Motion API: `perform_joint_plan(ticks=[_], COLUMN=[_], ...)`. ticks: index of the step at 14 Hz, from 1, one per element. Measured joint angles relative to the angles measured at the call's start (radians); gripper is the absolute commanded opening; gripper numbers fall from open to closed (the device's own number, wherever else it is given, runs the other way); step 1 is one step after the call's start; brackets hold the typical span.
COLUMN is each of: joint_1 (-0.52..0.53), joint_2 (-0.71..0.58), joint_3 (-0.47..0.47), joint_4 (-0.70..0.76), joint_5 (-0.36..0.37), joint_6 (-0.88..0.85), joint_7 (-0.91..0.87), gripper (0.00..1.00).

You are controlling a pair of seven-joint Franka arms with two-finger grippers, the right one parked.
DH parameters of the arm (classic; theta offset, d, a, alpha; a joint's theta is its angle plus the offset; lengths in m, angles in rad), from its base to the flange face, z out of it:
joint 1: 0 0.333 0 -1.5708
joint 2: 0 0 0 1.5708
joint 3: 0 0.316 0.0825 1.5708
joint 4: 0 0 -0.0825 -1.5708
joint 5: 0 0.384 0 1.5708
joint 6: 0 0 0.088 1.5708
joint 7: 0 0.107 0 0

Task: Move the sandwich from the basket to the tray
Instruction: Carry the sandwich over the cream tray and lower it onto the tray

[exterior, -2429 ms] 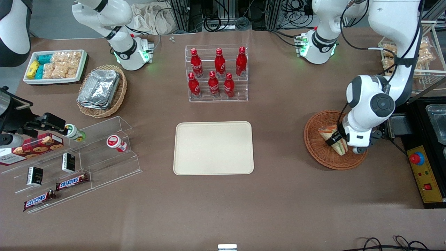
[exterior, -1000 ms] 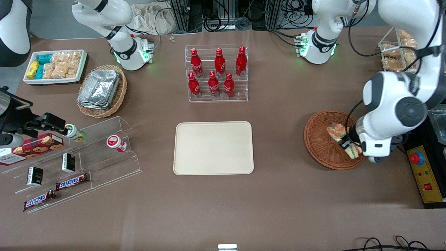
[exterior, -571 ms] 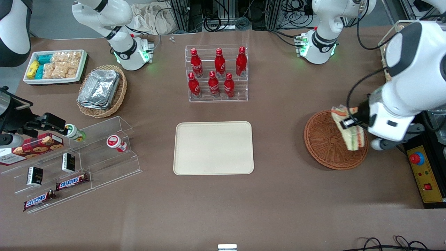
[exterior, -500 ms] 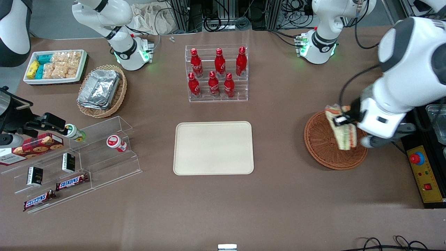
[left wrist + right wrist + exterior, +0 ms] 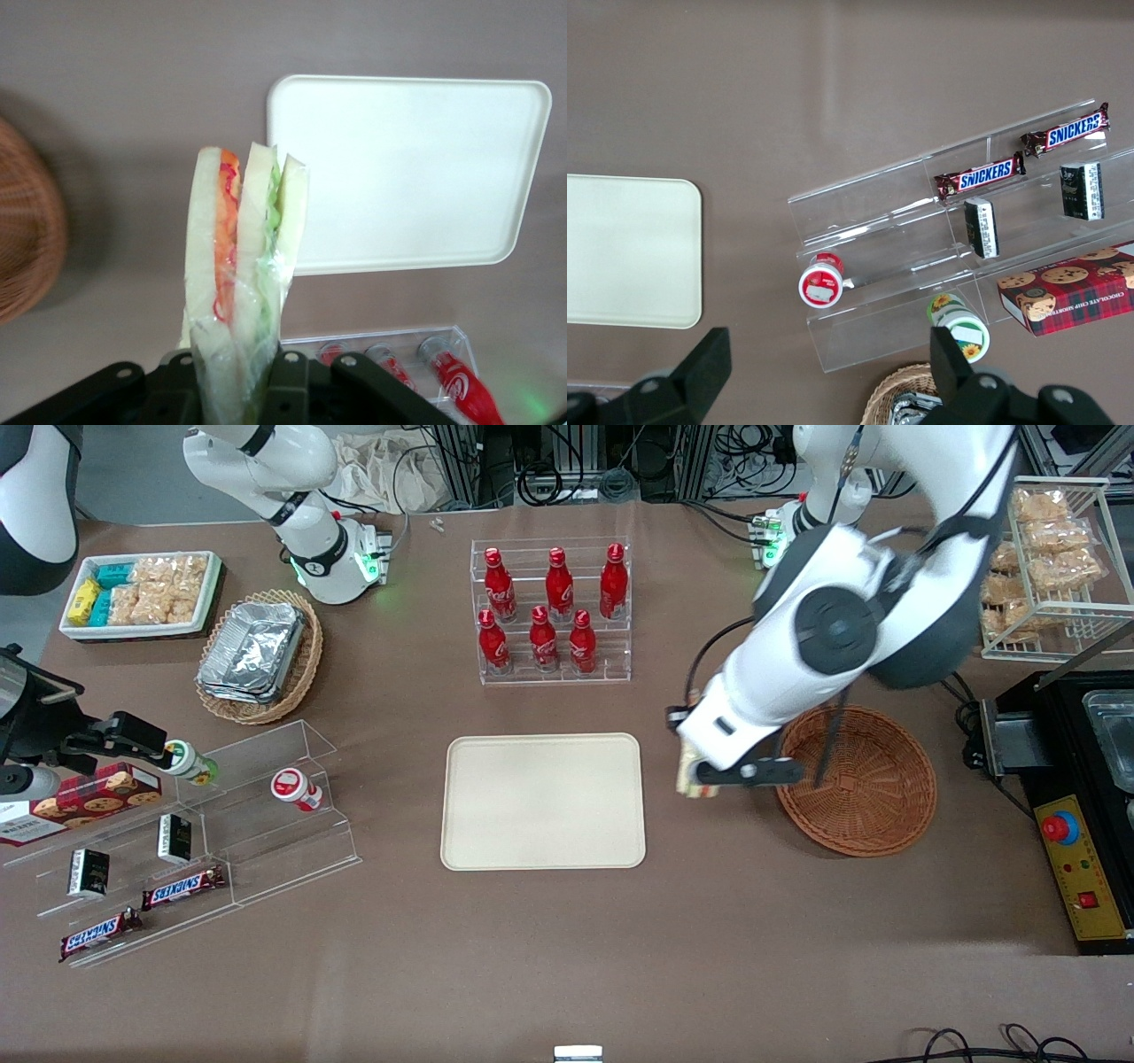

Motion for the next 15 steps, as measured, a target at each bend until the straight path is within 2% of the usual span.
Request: perform_joint_plan(ticks=[3, 6, 12, 13, 15], joint_1=[-0.060, -0.100, -0.122, -0.125, -0.126], joint_2=[0.135, 0.244, 0.365, 0.371, 0.380], joint_3=[0.000, 0.000, 0.000, 0.000, 0.000], joint_4=[0.000, 0.003, 0.007, 0.008, 0.008], joint_5=[0.031, 0.149, 0.177, 0.177, 0.178], joint_6=[0.150, 0.231, 0.336, 0.340, 0.340], joint_7=[-0.048, -0.146, -0.207, -0.210, -0.213], gripper=[0.00, 0.00, 0.01, 0.08, 0.70])
